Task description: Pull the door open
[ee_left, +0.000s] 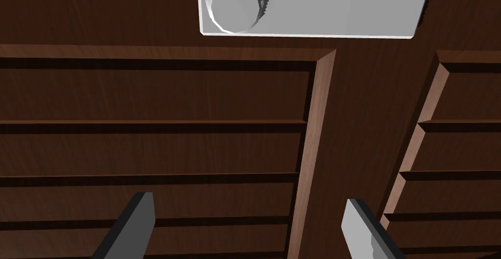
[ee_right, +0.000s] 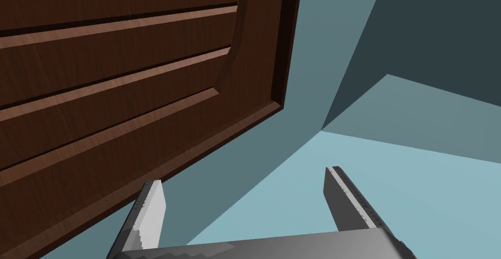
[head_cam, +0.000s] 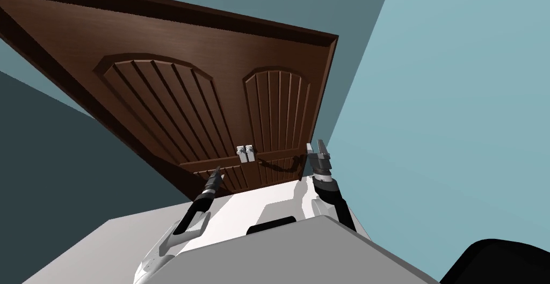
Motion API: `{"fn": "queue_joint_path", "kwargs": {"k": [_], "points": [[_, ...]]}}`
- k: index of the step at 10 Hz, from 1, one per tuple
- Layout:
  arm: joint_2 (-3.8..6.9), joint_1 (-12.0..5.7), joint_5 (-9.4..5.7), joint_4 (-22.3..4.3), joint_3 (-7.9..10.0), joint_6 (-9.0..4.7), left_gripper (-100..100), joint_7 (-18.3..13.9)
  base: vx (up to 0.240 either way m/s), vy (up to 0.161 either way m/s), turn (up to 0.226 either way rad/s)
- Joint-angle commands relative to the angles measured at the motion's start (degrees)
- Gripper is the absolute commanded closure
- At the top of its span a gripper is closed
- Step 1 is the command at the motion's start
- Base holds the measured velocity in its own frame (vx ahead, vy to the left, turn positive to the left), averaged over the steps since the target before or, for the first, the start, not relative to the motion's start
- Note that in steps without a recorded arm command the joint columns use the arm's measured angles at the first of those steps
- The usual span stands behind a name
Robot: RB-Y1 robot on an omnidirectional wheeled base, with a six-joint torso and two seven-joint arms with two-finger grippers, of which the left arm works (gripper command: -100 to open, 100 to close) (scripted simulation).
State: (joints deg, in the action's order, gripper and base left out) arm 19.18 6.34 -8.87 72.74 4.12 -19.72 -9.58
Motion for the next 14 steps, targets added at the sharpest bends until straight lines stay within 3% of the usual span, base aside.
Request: {"fn": "queue_joint_path", "kwargs": {"k": [1,4,6,8,12,13,14], "points": [[0.74,0.88,-0.26,-0.75,1.59,0.35,-100,0.22,-0.003,0.064,0.065],[1.59,1.14,-0.62,-2.52,3.27,0.26,-100,0.23,0.056,0.068,0.034],[1.54,0.70,-0.68,-3.02,3.38,0.11,-100,0.21,0.155,0.059,-0.042],[1.12,-0.07,-0.63,-3.06,2.89,-0.07,-100,0.19,0.185,0.018,-0.077],[-1.01,-2.95,-0.16,-1.95,-0.08,-0.56,-100,0.15,0.215,-0.049,-0.170],[-1.01,-2.49,-0.14,-2.42,0.45,-0.70,-100,0.39,0.105,-0.032,-0.034],[-1.01,-2.49,-0.14,-2.42,0.45,-0.70,100,0.39,-0.014,0.002,0.034]]}}
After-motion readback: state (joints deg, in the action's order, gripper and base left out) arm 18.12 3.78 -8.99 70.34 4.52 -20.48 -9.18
